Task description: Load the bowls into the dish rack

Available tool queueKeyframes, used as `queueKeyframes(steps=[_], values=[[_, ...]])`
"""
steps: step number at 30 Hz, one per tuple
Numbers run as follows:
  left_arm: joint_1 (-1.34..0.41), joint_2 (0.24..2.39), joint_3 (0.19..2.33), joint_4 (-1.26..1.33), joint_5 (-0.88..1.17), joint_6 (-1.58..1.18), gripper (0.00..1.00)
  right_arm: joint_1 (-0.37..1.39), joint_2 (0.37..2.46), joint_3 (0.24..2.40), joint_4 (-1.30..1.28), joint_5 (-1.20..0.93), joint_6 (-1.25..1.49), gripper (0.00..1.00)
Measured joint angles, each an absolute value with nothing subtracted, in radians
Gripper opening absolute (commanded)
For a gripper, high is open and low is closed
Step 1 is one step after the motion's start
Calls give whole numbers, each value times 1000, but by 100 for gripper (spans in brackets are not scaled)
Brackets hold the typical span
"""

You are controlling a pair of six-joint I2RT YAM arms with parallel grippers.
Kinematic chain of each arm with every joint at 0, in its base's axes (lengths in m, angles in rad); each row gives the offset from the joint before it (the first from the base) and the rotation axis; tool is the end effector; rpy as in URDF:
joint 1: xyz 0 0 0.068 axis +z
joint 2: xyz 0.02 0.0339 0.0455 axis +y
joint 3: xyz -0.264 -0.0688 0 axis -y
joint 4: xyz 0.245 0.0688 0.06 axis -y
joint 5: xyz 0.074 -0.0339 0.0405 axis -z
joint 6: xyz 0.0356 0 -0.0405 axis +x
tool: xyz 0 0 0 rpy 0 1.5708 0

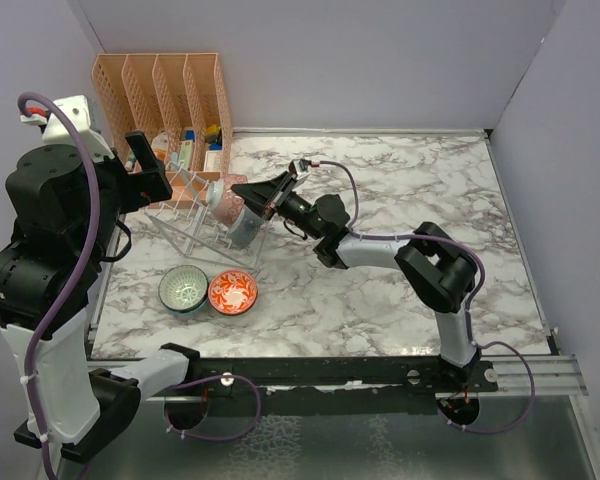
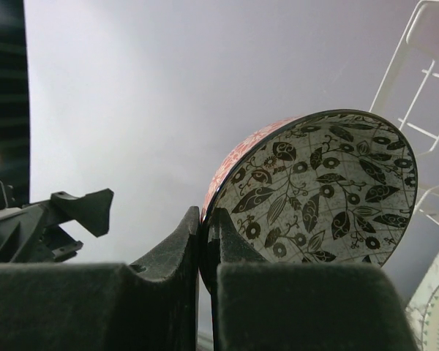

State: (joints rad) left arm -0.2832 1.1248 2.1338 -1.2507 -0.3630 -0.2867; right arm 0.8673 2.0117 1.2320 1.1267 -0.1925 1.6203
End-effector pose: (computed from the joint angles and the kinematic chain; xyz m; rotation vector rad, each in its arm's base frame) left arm 0.0900 -0.0130 0.5653 -0.2589 1.7784 -0.0785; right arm 0.2869 0.3487 0.2597 0.3812 1.5593 2.1954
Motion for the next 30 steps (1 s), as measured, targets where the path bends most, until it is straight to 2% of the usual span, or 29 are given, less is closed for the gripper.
queueKeyframes(steps=[30], values=[[-284,1140,2115,-1251,-348,-254,99,860,2237,1259,1258,-121,1780,9]])
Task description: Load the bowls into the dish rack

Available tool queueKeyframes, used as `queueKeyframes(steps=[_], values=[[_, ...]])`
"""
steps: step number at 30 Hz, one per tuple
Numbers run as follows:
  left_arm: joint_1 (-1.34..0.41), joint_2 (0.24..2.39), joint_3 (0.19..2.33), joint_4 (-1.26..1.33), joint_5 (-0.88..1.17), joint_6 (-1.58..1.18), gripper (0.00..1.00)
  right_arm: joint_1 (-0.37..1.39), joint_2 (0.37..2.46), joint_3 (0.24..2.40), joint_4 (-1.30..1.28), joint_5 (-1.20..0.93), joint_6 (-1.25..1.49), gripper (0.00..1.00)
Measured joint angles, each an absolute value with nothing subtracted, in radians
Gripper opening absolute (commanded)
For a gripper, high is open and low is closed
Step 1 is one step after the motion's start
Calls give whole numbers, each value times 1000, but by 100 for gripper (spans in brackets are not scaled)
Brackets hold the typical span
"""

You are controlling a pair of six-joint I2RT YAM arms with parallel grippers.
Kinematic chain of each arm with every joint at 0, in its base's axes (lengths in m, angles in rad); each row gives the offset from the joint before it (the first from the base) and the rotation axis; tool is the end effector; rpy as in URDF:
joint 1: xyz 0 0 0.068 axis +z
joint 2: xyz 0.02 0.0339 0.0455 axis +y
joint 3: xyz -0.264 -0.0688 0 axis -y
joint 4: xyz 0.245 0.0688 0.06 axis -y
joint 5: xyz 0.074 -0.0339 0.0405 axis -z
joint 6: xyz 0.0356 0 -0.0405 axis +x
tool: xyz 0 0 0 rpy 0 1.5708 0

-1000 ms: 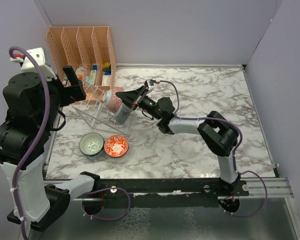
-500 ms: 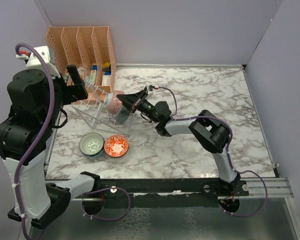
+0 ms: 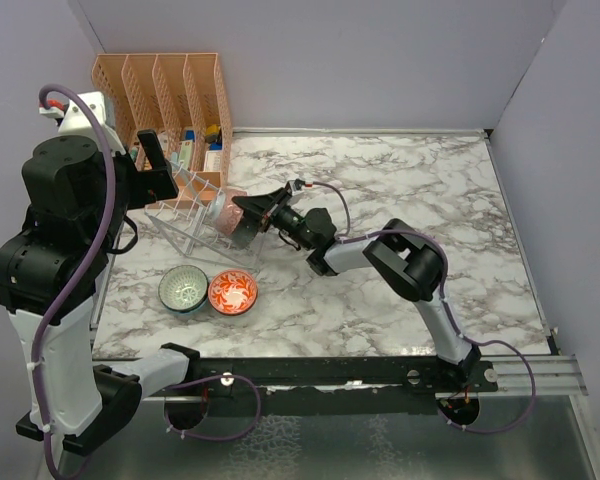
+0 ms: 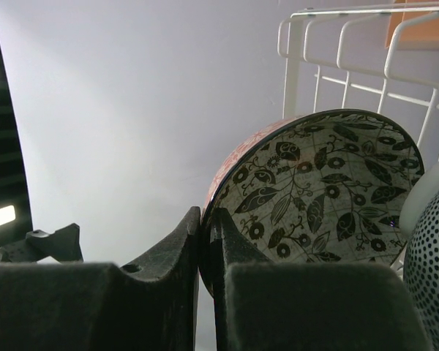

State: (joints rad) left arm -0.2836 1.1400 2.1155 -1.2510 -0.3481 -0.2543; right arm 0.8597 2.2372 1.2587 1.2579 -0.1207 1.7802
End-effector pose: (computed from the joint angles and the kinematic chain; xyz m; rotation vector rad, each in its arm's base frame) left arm 0.1002 -0.0166 0.5606 -0.2147 1.8171 -0.0572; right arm 0.3067 0.3626 0.1814 0.6380 1.5962 2.2288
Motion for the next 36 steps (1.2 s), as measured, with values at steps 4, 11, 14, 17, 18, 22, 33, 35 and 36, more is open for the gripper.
queueKeyframes(steps=[4,11,14,17,18,22,33,35,36], values=[[-284,1139,2110,-1251,-348,-254,99,851,2254,1273,1276,-122,1787,11],[-284,1138,2098,-1251,-348,-252,99,840,2285,1275,1294,-126,1802,13],[-284,1138,2097,-1250,-348,-252,99,836,2297,1284,1295,-135,1804,15],[-284,1138,2097,-1250,-348,-251,99,836,2310,1309,1294,-149,1808,16],[-284,1138,2097,-1250,-348,-251,99,836,2313,1317,1293,-155,1809,17],[-284,1138,2096,-1250,-348,-251,99,836,2315,1327,1287,-175,1810,20],[-290,1138,2096,-1250,-348,-250,99,836,2317,1331,1283,-206,1814,20],[-290,1138,2096,-1250,-348,-250,99,835,2323,1331,1283,-209,1819,20],[-290,1138,2096,-1250,-349,-249,99,833,2326,1331,1283,-210,1821,20]])
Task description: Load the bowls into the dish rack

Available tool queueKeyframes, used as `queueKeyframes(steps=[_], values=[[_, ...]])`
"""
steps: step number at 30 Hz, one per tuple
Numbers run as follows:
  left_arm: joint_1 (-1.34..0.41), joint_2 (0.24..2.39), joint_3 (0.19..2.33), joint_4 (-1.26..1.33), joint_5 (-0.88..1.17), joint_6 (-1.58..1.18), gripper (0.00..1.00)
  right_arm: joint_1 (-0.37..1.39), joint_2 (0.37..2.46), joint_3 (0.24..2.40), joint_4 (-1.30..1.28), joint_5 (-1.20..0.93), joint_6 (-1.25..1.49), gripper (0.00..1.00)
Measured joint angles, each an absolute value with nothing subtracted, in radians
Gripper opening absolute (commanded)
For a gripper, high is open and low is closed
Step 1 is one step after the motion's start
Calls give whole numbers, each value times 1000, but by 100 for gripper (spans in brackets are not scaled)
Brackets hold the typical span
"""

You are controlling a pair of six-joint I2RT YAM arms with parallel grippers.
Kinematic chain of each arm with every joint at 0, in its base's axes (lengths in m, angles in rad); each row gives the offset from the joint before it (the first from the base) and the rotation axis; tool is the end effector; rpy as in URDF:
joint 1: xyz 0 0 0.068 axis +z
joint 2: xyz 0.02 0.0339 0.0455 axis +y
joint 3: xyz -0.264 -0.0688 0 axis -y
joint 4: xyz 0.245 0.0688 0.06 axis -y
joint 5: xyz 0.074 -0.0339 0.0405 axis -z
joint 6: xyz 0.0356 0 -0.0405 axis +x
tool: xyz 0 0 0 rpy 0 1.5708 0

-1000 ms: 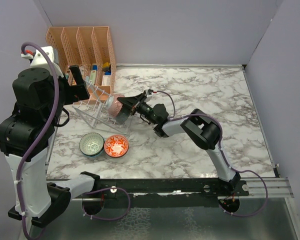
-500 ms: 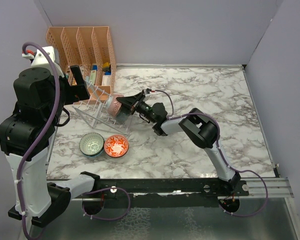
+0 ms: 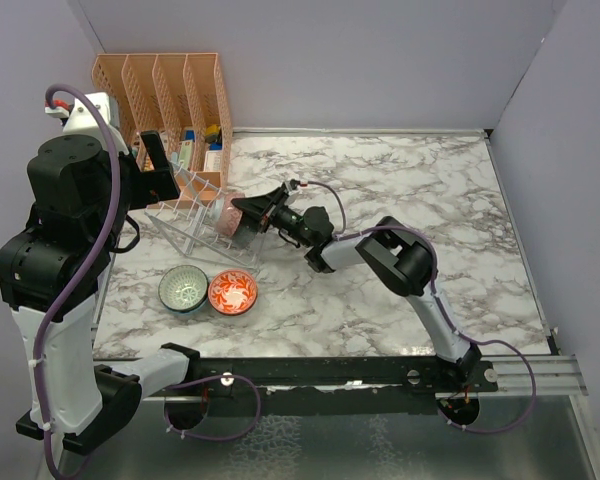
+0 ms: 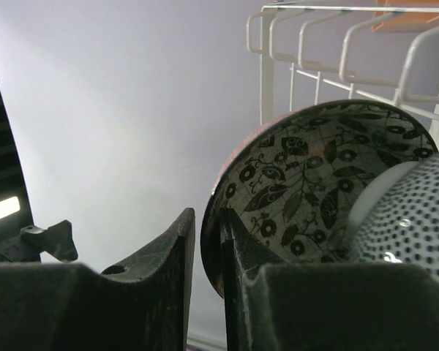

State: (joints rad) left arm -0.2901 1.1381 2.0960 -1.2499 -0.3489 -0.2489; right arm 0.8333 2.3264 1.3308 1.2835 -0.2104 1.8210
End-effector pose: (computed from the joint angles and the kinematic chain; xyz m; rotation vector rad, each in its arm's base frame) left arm 0.1032 -0.0181 0.5572 -0.2020 1.8340 -0.0514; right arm 0.3233 0.3669 0.1636 0.6039 1.6371 2.2892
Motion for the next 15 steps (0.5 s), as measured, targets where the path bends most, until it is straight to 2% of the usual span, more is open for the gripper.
queueKeyframes(steps=[7,15], values=[[-290,1138,2092,-1249,-349,-247,99,815,2367,1331,1281,-226,1829,22],[-297,1138,2085,-1244,-350,-244,99,807,2364,1331,1279,-253,1826,36]])
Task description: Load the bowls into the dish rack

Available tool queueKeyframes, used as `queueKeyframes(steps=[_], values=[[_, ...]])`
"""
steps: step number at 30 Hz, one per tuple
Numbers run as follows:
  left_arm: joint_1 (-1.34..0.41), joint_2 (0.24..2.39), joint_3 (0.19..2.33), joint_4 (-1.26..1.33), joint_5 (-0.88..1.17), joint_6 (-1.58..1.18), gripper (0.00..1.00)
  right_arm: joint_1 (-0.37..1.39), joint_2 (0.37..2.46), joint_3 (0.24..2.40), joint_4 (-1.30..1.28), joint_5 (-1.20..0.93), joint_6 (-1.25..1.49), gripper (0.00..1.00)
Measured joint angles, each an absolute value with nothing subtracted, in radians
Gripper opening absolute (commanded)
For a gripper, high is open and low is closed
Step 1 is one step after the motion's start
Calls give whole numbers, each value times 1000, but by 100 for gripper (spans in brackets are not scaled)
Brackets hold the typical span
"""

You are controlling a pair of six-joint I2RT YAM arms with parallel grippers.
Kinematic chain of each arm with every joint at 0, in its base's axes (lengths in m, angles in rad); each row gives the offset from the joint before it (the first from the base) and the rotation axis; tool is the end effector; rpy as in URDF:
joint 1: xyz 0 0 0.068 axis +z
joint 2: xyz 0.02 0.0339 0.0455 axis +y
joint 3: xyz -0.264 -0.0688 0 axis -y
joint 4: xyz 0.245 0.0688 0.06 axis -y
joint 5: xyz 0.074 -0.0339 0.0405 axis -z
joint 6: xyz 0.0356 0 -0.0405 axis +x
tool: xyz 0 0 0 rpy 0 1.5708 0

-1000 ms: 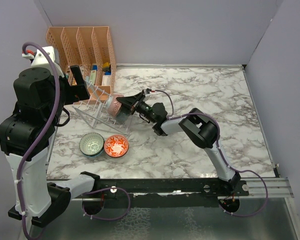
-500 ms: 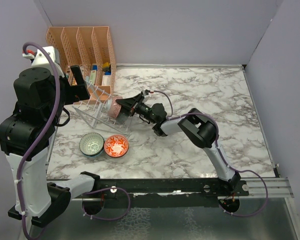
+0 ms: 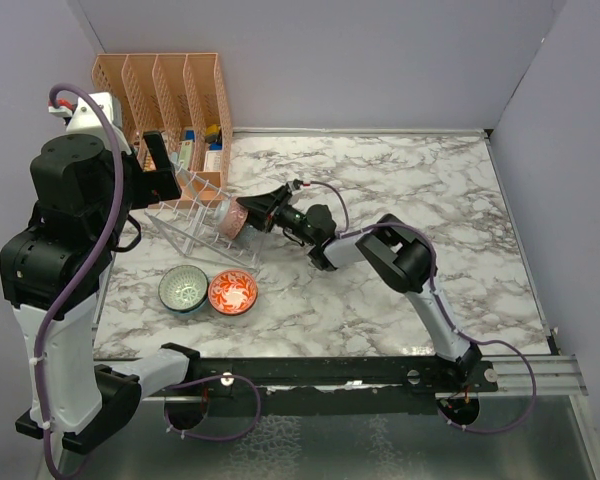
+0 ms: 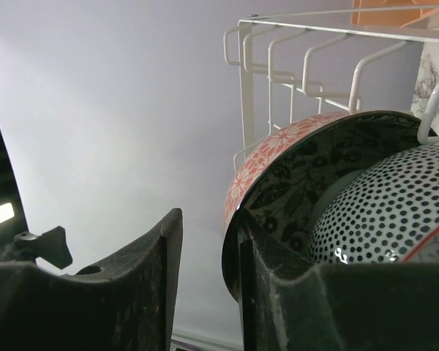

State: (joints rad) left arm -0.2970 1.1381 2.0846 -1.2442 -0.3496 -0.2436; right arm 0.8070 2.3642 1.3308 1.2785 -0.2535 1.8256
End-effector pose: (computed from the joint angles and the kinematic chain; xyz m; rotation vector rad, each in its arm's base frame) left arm 0.1055 -0.0195 0.5555 -0.1904 1.8405 -0.0499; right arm 0.3327 0.3603 0.1452 0.6149 1.6978 2.2665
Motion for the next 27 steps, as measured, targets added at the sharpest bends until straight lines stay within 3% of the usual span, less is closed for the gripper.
queueKeyframes(steps=[8,27], values=[[-303,1138,2085,-1243,-352,-244,99,804,2315,1312,1192,-280,1797,42],[-316,1143,2085,-1243,-361,-244,99,790,2191,1256,928,-328,1740,44]])
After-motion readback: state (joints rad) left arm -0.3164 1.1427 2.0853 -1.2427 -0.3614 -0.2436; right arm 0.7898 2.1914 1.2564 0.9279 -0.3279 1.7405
